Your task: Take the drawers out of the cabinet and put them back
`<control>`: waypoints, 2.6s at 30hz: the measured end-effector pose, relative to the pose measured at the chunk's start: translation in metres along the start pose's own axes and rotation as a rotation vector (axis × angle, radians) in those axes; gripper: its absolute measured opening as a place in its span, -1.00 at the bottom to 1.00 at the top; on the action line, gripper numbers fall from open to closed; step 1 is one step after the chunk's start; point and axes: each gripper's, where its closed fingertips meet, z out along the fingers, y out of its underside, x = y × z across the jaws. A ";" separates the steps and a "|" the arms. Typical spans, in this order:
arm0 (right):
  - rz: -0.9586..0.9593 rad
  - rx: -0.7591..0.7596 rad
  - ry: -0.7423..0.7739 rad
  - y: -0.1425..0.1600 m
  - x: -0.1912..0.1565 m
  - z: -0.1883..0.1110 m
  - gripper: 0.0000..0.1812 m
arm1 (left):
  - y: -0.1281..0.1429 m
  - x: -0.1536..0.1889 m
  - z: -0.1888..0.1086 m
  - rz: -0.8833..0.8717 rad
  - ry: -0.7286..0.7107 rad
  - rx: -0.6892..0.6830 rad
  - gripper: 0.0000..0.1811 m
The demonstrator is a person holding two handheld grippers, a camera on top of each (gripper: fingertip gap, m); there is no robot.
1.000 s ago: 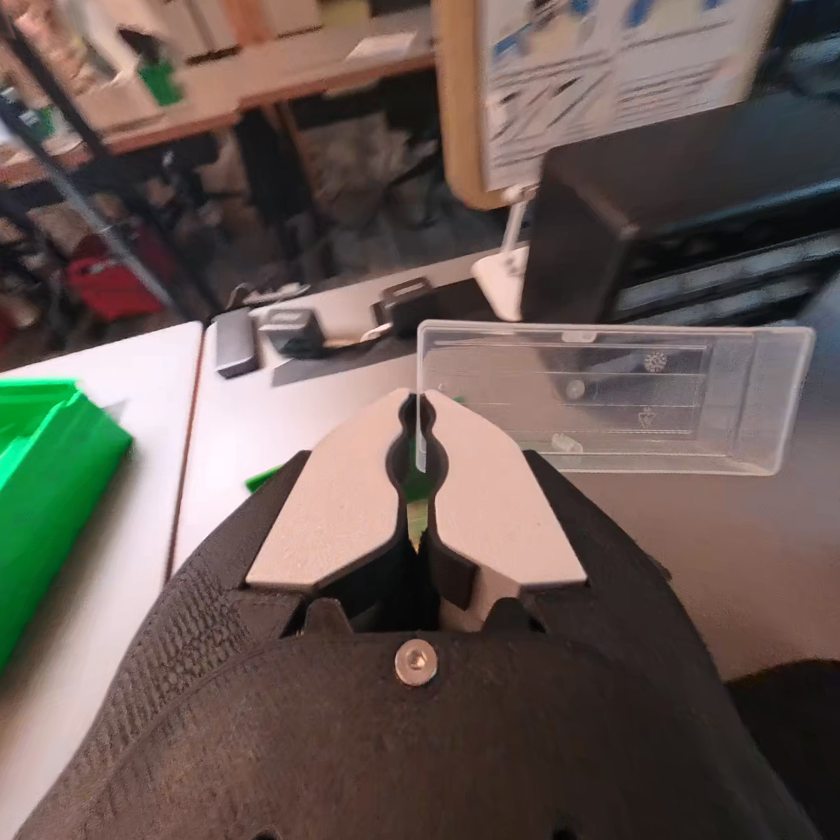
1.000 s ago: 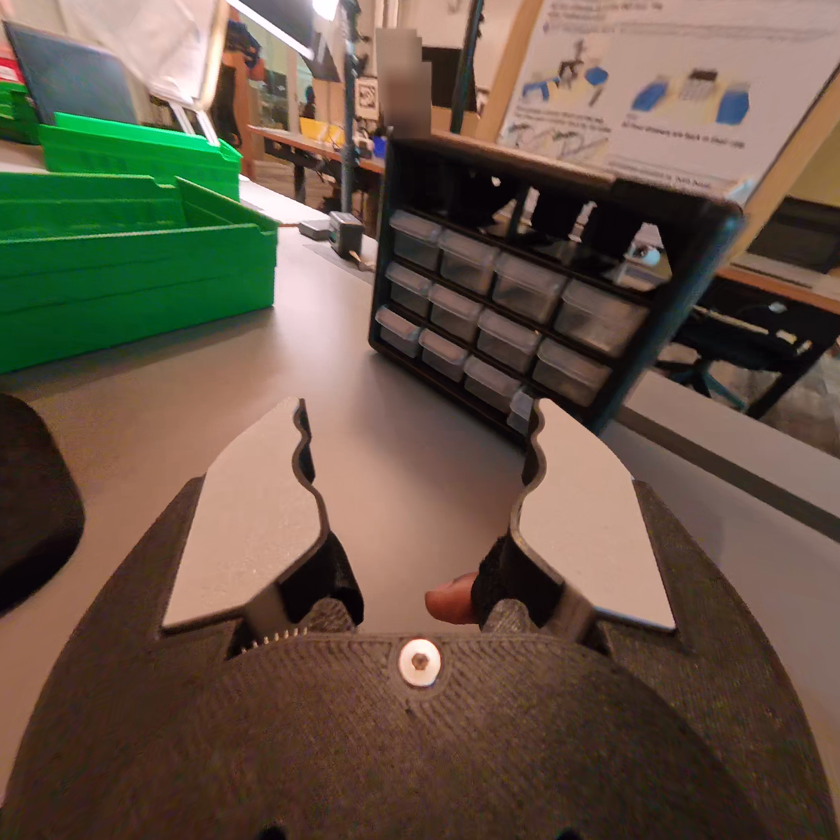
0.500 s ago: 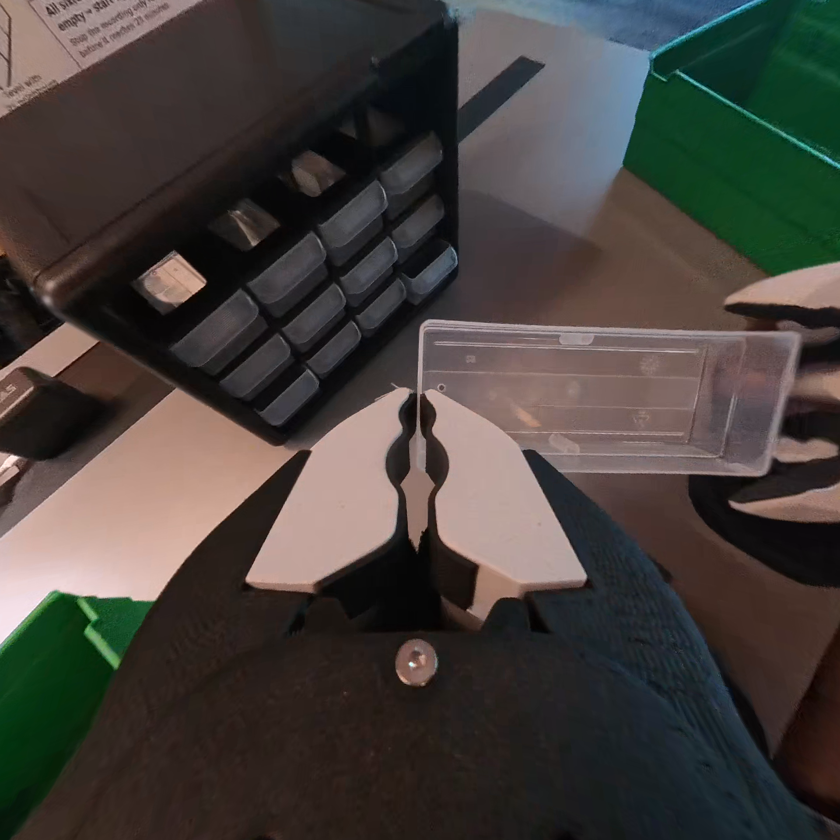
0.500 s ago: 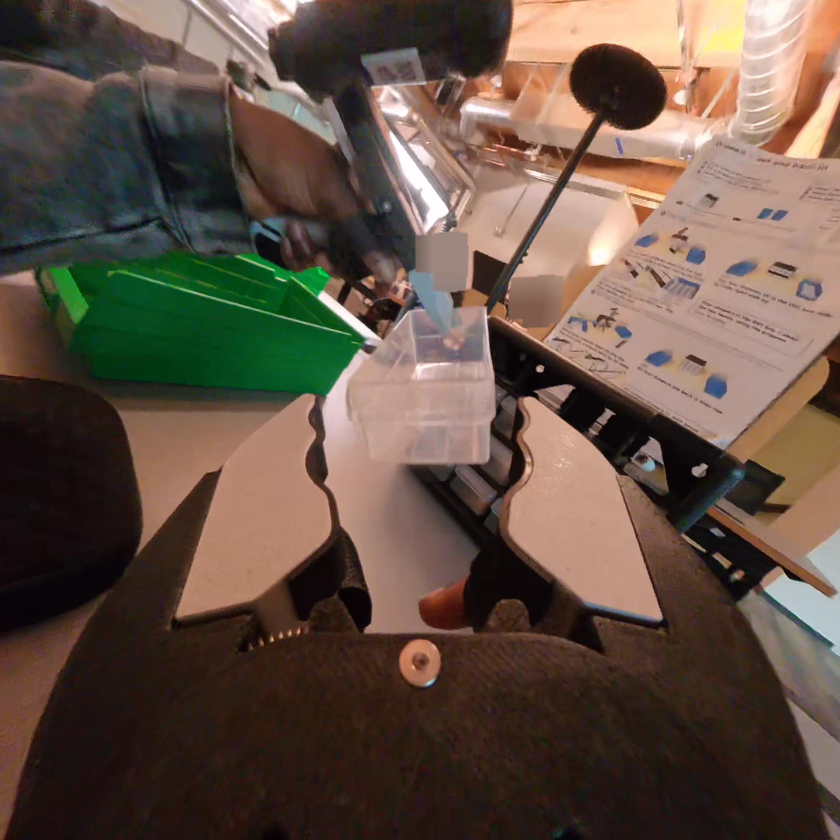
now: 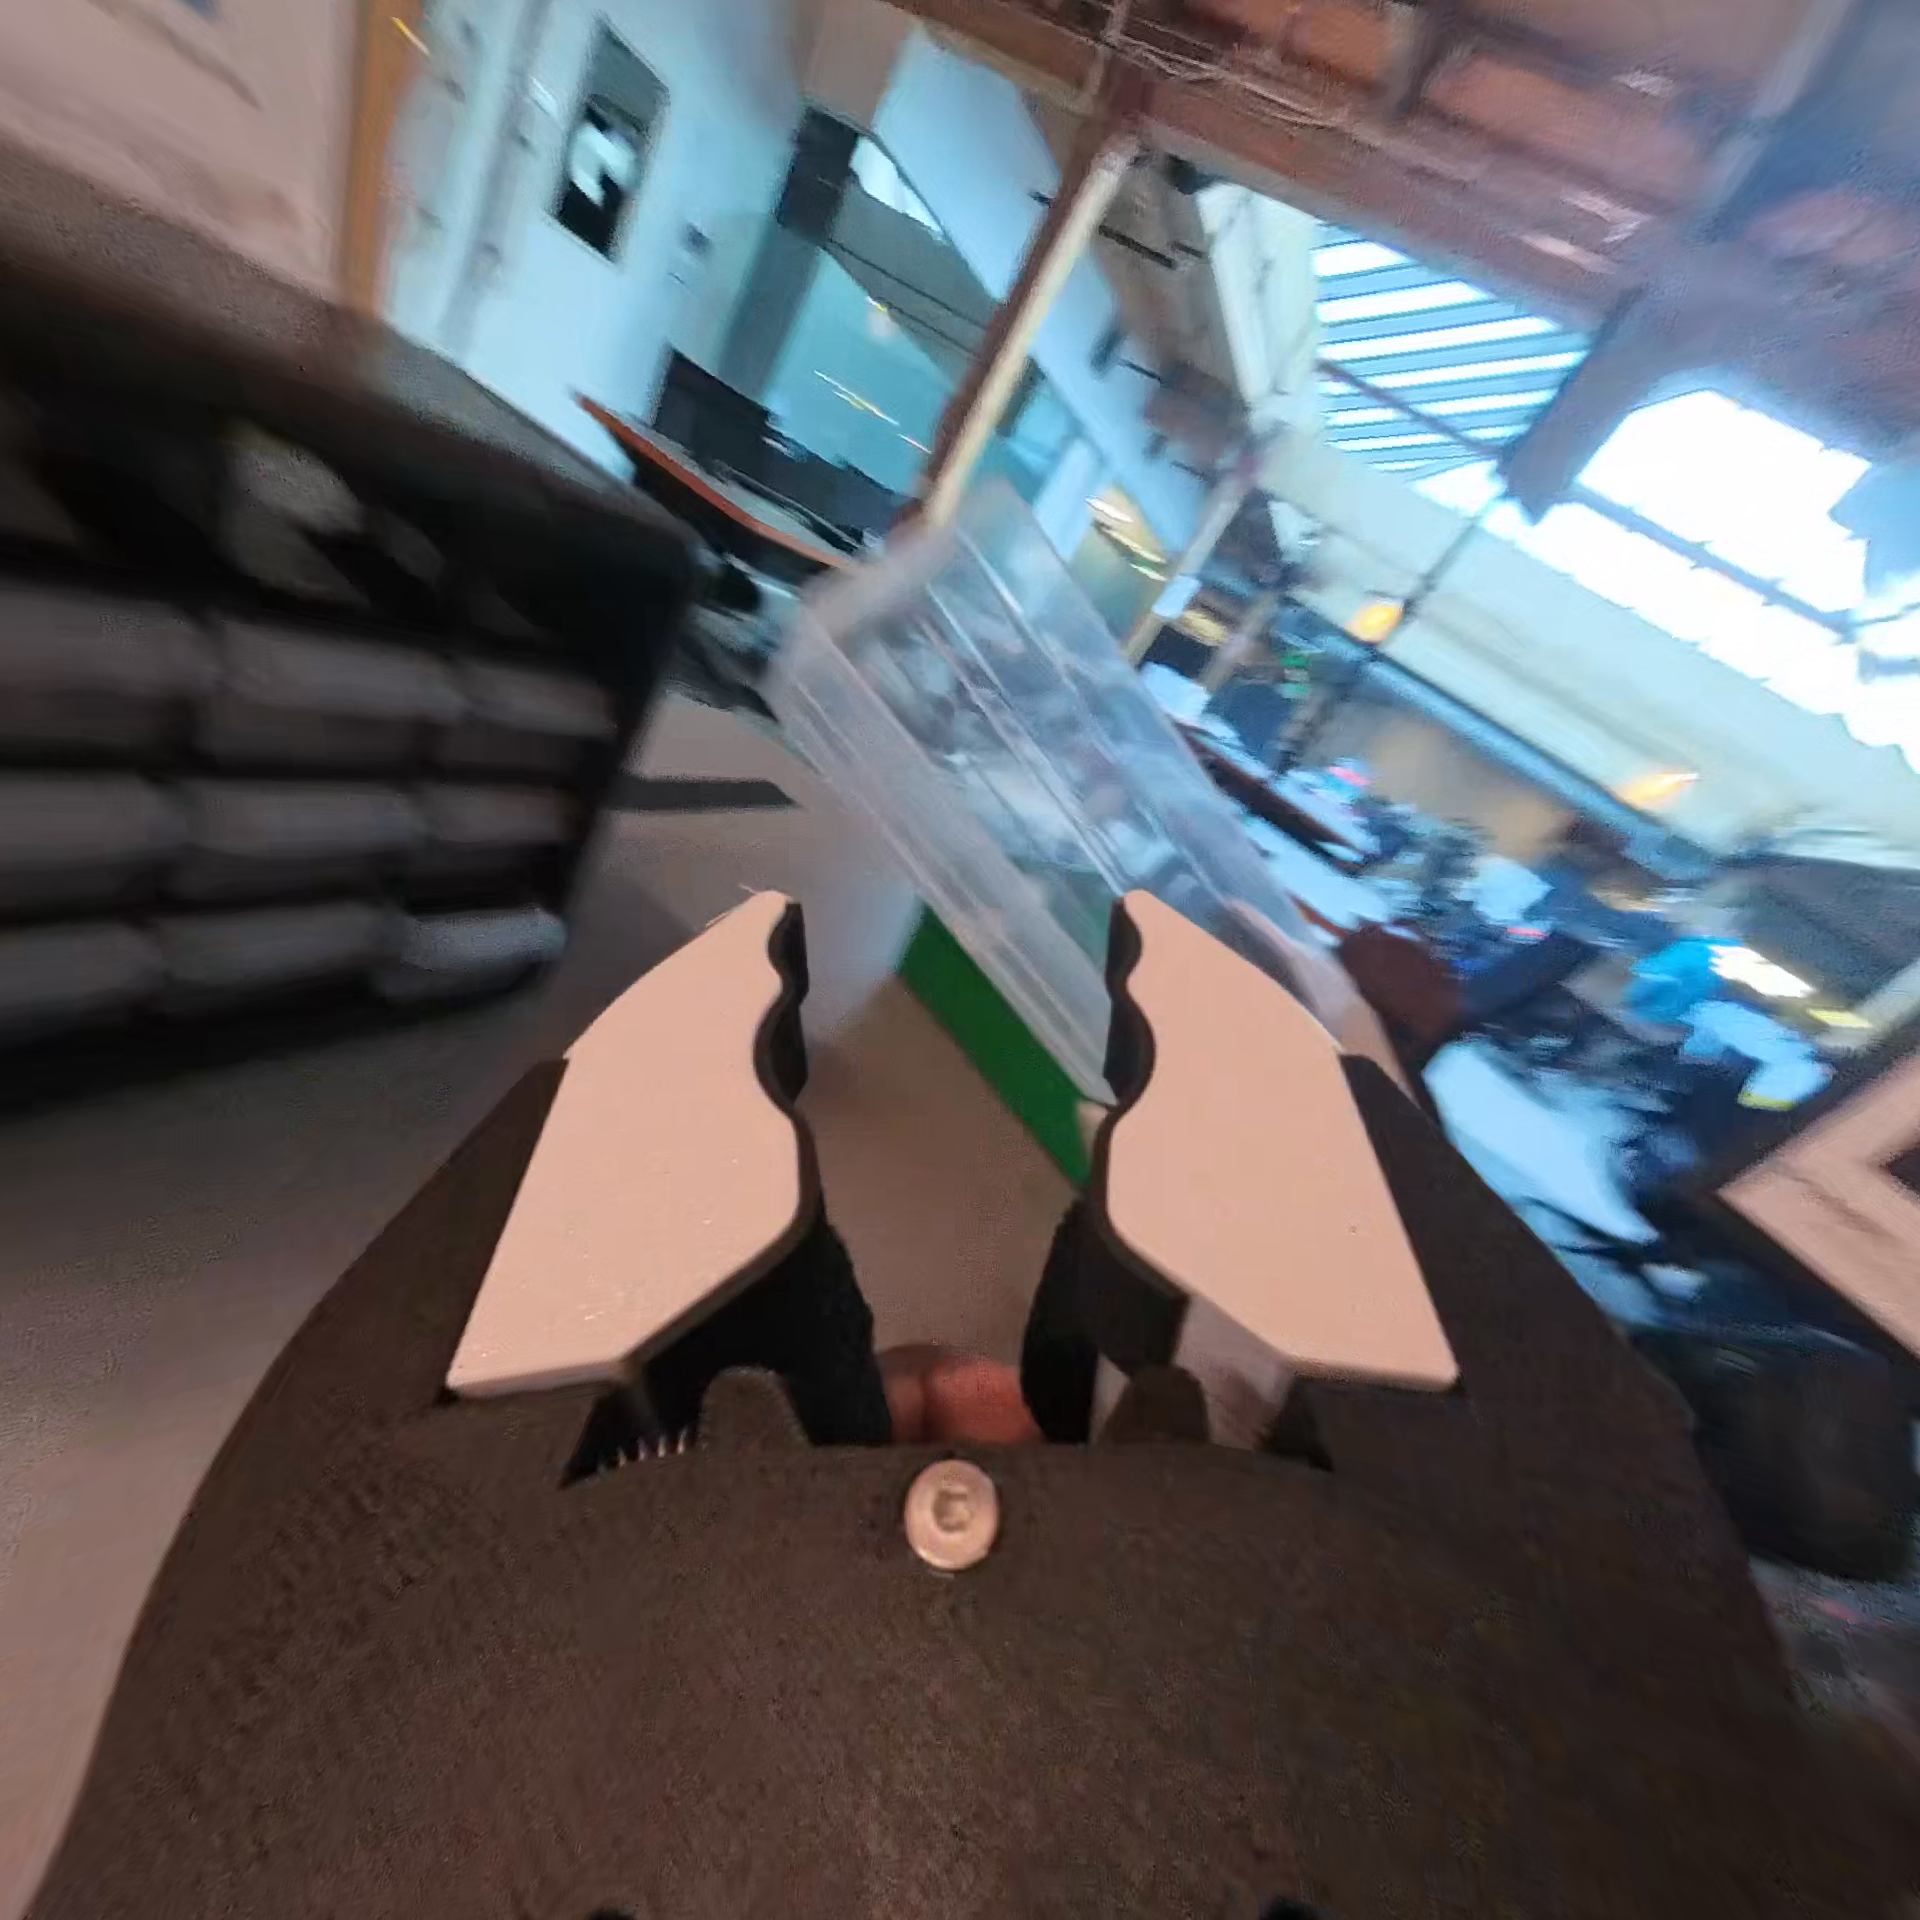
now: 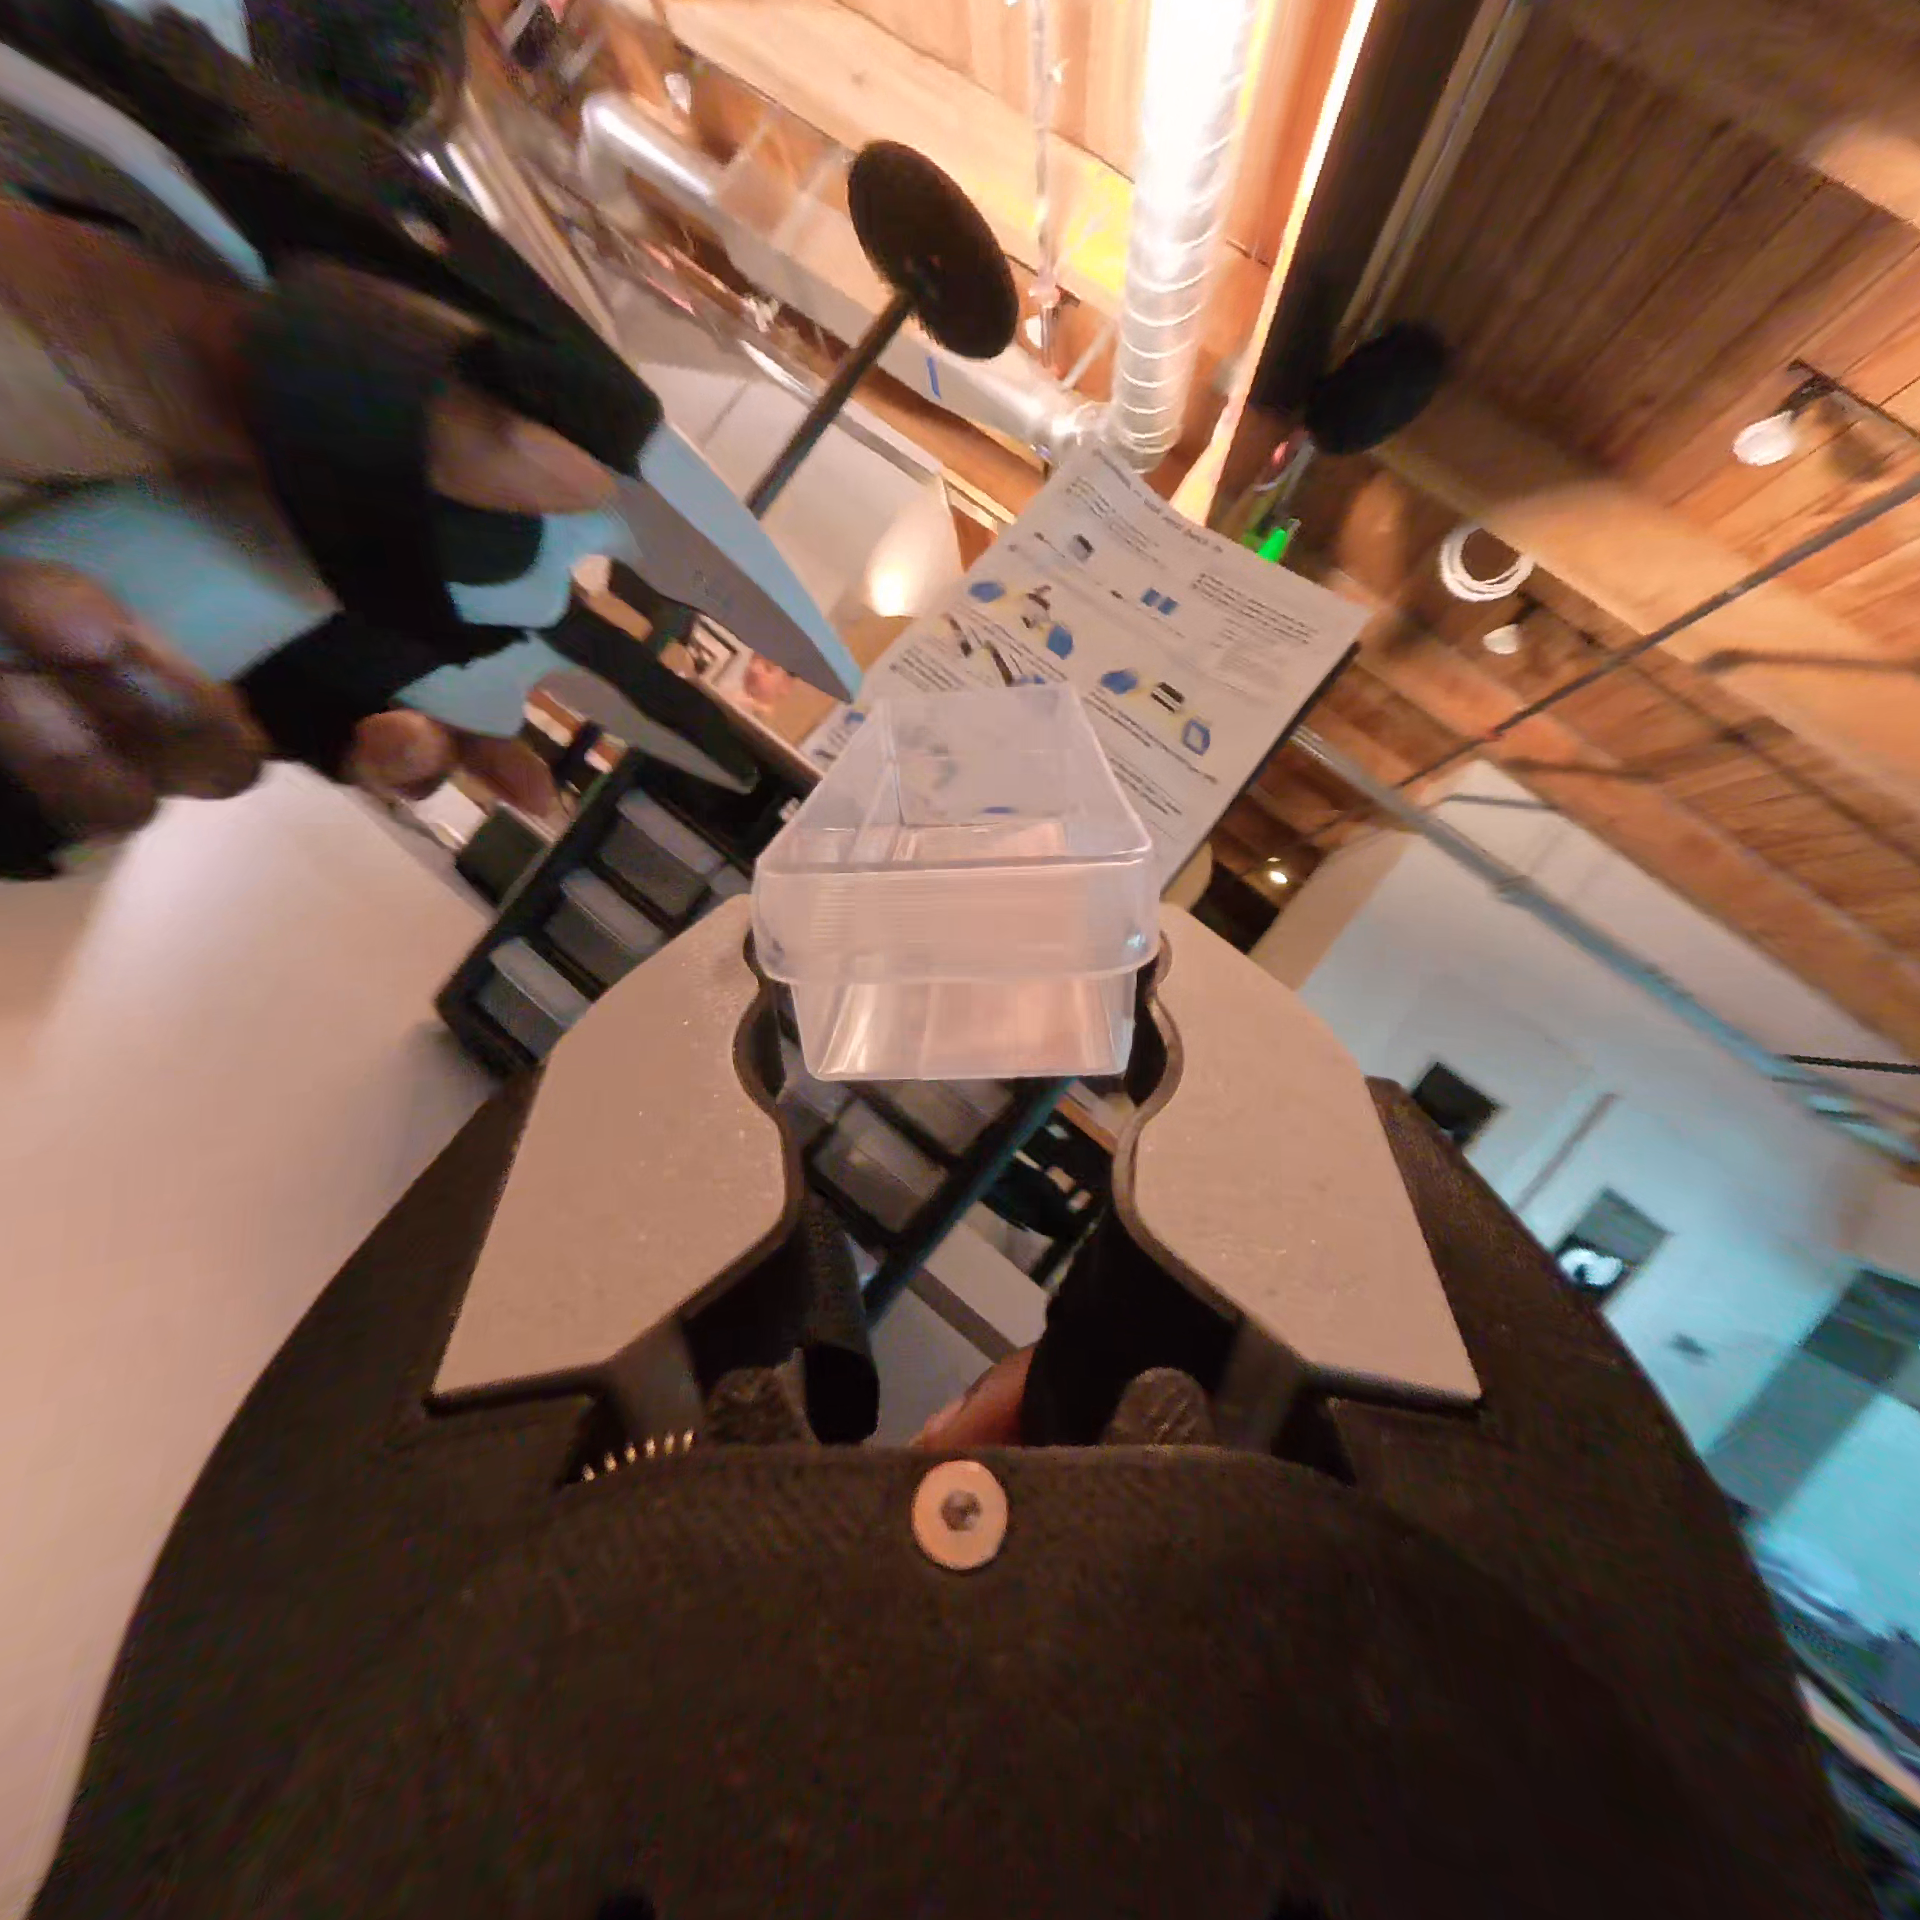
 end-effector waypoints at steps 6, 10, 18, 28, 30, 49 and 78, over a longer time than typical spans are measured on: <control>-0.202 -0.033 -0.017 0.002 -0.020 0.003 -0.28 | 0.039 0.006 0.013 -0.045 0.082 -0.144 -0.75; -0.281 -0.020 -0.168 0.004 -0.048 0.003 -0.25 | 0.035 -0.020 -0.002 0.107 -0.042 -0.214 -0.91; 0.831 -0.181 -0.674 0.008 -0.077 0.006 0.01 | 0.022 -0.062 -0.054 0.520 -0.341 -0.498 -0.98; 1.395 -0.223 -0.739 0.012 -0.070 0.016 -0.43 | 0.055 -0.038 -0.026 0.740 -0.300 -0.527 -0.97; 1.438 -0.160 -0.710 0.011 -0.057 0.016 -0.45 | 0.045 -0.025 -0.021 0.708 -0.234 -0.395 -0.90; 1.869 0.047 -0.740 0.014 -0.014 0.015 -0.43 | 0.056 0.030 -0.048 -0.341 0.384 0.083 -0.91; 1.843 -0.032 -0.631 0.034 -0.024 0.018 -0.48 | -0.077 -0.080 -0.102 -0.587 0.147 1.169 -0.97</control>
